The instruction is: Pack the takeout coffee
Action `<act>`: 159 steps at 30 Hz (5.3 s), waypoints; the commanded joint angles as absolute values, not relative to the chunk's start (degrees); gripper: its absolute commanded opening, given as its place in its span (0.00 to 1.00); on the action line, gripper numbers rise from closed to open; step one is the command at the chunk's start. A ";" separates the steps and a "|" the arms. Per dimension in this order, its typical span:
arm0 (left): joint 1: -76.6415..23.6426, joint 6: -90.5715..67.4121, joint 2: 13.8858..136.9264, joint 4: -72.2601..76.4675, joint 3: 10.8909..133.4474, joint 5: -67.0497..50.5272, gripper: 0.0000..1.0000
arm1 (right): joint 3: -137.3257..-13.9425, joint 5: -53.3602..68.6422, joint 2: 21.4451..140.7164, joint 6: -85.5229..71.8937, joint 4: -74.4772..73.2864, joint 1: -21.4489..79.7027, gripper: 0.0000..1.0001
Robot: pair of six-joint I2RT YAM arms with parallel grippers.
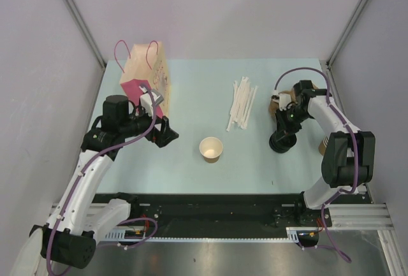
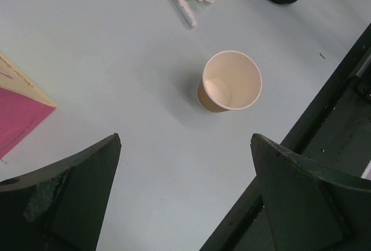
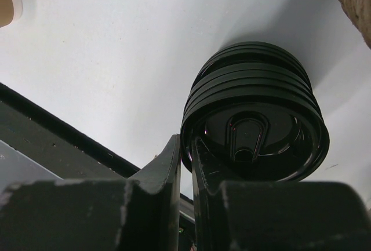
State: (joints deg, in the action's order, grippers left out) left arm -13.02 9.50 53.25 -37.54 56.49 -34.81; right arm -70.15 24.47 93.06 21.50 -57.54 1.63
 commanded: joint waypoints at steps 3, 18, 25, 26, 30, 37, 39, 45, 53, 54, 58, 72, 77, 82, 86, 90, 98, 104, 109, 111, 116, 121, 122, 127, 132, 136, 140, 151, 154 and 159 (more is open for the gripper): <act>-13.71 9.67 53.70 -35.95 58.71 -36.12 0.99 | -70.14 25.75 89.56 21.71 -58.01 1.06 0.04; -14.33 10.63 52.05 -32.88 58.71 -37.08 1.00 | -77.07 33.65 84.55 27.67 -66.00 2.37 0.00; -16.86 28.25 48.08 -33.20 59.24 -43.94 1.00 | -81.04 45.86 81.13 30.93 -74.09 10.71 0.00; -17.57 30.65 47.82 -34.01 59.67 -44.12 0.99 | -81.04 47.01 80.60 30.94 -74.35 13.42 0.00; -24.93 44.27 46.50 -37.26 59.68 -42.64 0.99 | -81.12 53.77 79.72 30.24 -74.53 19.66 0.00; -40.41 53.35 37.62 -15.61 48.18 -28.84 0.96 | -81.74 72.04 82.88 34.00 -77.95 23.29 0.00; -44.97 54.66 36.66 -12.06 45.72 -26.21 0.95 | -82.52 73.91 84.19 36.02 -80.40 23.29 0.00; -54.73 68.89 41.11 -12.73 45.78 -26.98 0.90 | -83.67 79.01 86.84 41.04 -86.75 25.04 0.00; -63.54 70.75 48.51 -17.40 48.96 -22.94 0.88 | -82.79 76.12 86.31 41.13 -86.75 34.71 0.00; -64.33 70.66 48.78 -17.40 48.87 -22.59 0.88 | -82.79 75.33 86.40 41.22 -86.75 36.20 0.00; -66.18 69.09 50.18 -17.49 48.78 -21.01 0.83 | -82.79 73.57 86.84 41.39 -86.75 39.37 0.00; -67.76 63.03 56.76 -26.27 54.05 -20.83 0.37 | -84.29 69.26 86.84 42.36 -86.75 42.63 0.00; -67.76 58.37 57.92 -29.00 56.78 -21.62 0.21 | -86.74 66.46 87.45 41.40 -86.05 42.45 0.14; -67.68 50.03 57.48 -27.86 57.65 -21.27 0.06 | -93.76 61.01 87.98 36.93 -82.28 37.46 0.50; -63.47 30.46 57.13 -22.95 58.97 -22.23 0.01 | -100.10 59.41 86.58 30.26 -74.73 22.56 0.63; -51.09 7.26 58.62 -17.68 61.60 -31.36 0.01 | -94.77 56.18 81.75 15.77 -53.16 13.21 0.69; -35.07 -25.47 58.98 -1.33 58.10 -38.85 0.00 | -86.84 37.72 74.62 1.58 -37.00 14.67 0.99; -28.84 -41.47 57.31 13.79 47.74 -37.00 0.00 | -85.96 28.30 75.67 0.26 -34.45 21.79 0.82; -24.44 -46.22 56.34 17.40 41.58 -36.04 0.00 | -86.04 30.58 77.25 -0.97 -33.05 24.43 0.61; -23.91 -46.58 56.16 18.28 40.17 -35.95 0.00 | -86.39 30.50 77.78 -0.88 -32.61 26.45 0.60; -23.91 -47.81 56.60 19.60 39.11 -35.60 0.00 | -87.36 28.13 80.07 -0.09 -32.78 30.84 0.58; -23.82 -49.56 57.57 21.00 38.50 -34.89 0.00 | -88.85 23.47 81.38 1.58 -33.13 34.89 0.52; -23.82 -49.74 57.74 21.27 38.32 -34.98 0.00 | -89.21 23.38 81.91 1.67 -33.22 35.07 0.51; -23.82 -49.66 58.01 21.27 38.14 -34.63 0.00 | -90.96 22.85 82.53 1.58 -33.66 36.03 0.50; -23.73 -48.87 58.36 20.66 38.06 -34.45 0.00 | -92.46 22.67 83.32 1.93 -34.19 36.65 0.47; -23.64 -49.22 59.15 20.92 38.14 -34.63 0.00 | -93.78 23.82 84.37 2.55 -34.72 37.44 0.47; -23.64 -49.66 60.20 21.00 38.32 -34.89 0.00 | -93.69 23.56 84.90 3.43 -34.98 39.54 0.47; -23.38 -52.29 60.64 24.43 37.09 -35.95 0.00 | -92.02 16.00 86.48 6.06 -34.98 42.27 0.35; -23.38 -52.65 60.64 24.78 36.83 -36.04 0.00 | -91.93 13.72 86.66 6.50 -34.89 42.80 0.32; -23.29 -53.00 60.73 25.14 36.83 -36.21 0.00 | -91.93 11.95 86.84 6.33 -34.72 42.80 0.30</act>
